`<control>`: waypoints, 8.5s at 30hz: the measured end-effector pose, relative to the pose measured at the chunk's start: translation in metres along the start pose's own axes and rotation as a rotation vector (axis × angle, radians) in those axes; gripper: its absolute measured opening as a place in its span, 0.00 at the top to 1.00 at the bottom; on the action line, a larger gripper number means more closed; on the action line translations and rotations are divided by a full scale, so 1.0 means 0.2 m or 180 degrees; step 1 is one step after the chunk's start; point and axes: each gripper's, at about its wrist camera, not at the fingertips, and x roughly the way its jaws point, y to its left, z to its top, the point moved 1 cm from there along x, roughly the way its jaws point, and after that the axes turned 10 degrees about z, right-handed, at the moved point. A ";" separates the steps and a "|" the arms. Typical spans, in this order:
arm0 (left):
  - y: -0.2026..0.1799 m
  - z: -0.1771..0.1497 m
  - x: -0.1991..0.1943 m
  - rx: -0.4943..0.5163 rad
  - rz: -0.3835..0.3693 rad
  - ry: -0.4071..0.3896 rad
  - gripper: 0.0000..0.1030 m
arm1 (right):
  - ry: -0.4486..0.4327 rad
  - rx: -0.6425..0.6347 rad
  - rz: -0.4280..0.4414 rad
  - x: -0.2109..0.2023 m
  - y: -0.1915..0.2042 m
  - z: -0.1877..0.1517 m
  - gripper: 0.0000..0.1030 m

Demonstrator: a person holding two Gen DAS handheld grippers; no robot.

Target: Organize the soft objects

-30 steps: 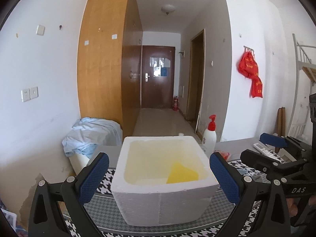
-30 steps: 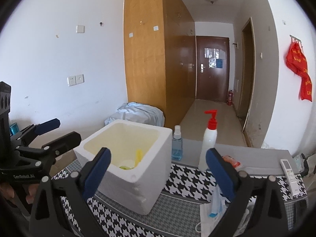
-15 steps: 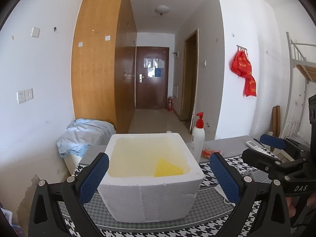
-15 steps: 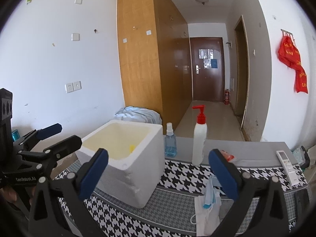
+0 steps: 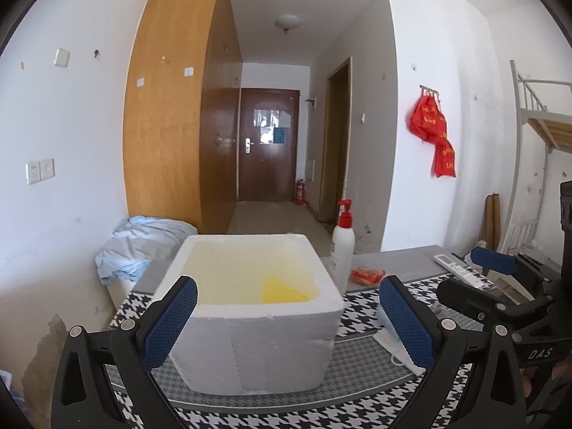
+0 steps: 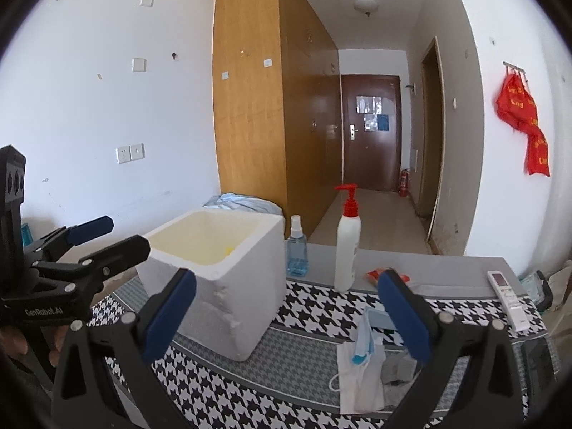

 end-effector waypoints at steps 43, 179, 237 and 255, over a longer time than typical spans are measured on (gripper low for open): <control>-0.27 -0.19 0.09 0.0169 -0.0473 0.0277 0.01 | 0.0092 0.0320 -0.0513 -0.18 -0.25 -0.21 0.00; -0.88 -0.39 1.01 0.0683 -0.0539 0.1582 0.61 | 0.0734 0.0936 -0.0608 -0.03 -0.73 -0.47 0.01; -0.78 -0.43 1.02 0.0693 -0.0423 0.1618 0.50 | 0.1001 0.0985 -0.0554 0.06 -0.77 -0.46 0.88; -0.77 -0.40 0.97 0.0636 -0.0527 0.1462 0.96 | 0.0807 0.1057 -0.0580 -0.02 -0.78 -0.45 0.88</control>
